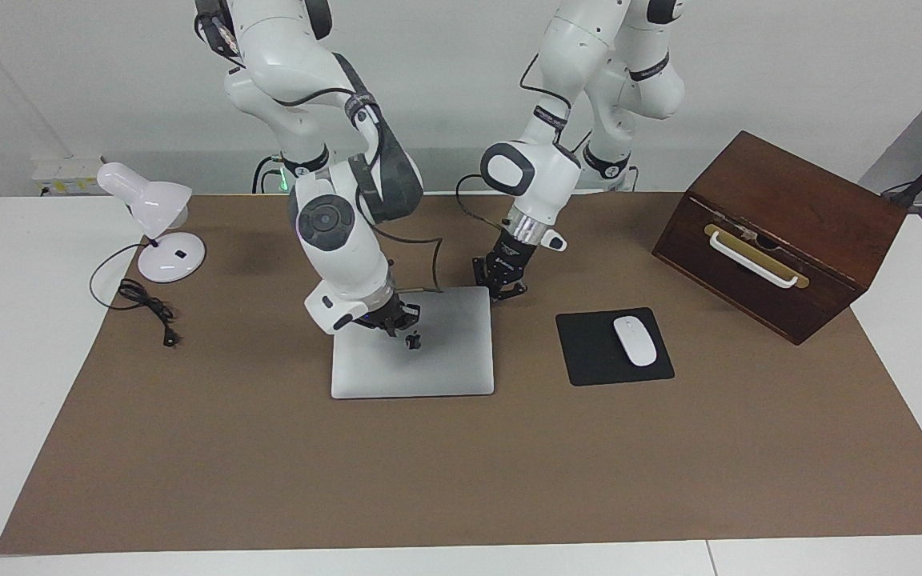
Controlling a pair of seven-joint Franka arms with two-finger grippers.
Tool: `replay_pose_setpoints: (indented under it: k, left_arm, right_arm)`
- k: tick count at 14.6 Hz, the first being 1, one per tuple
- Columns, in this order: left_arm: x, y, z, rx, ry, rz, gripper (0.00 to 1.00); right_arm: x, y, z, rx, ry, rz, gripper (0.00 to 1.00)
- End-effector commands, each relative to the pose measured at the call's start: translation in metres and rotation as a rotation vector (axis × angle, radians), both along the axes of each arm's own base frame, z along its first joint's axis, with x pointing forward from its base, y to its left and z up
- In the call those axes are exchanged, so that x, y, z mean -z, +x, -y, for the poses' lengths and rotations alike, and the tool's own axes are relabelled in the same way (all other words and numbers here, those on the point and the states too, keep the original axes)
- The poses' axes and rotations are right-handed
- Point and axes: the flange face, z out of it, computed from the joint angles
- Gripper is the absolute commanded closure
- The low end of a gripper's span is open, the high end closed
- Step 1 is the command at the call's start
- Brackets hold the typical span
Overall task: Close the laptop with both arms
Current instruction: 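Press the closed lid flat with the right gripper while the left gripper steadies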
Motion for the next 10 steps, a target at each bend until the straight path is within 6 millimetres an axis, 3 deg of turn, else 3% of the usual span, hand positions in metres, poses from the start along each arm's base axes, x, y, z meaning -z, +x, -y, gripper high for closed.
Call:
replay_pose_setpoints:
  k: [1,10]
  left_arm:
    - [0.0122,-0.0152,-0.0112,-0.007,0.031,-0.027,1.0]
    - [0.0141,-0.016,-0.0143,-0.005,0.039,-0.028,1.0]
  right_arm:
    - [-0.0053,-0.0008,0.0029,0.005,0.016,-0.012,1.0]
    - [-0.0026,-0.0015,0.0043,0.008,0.015,-0.009,1.0]
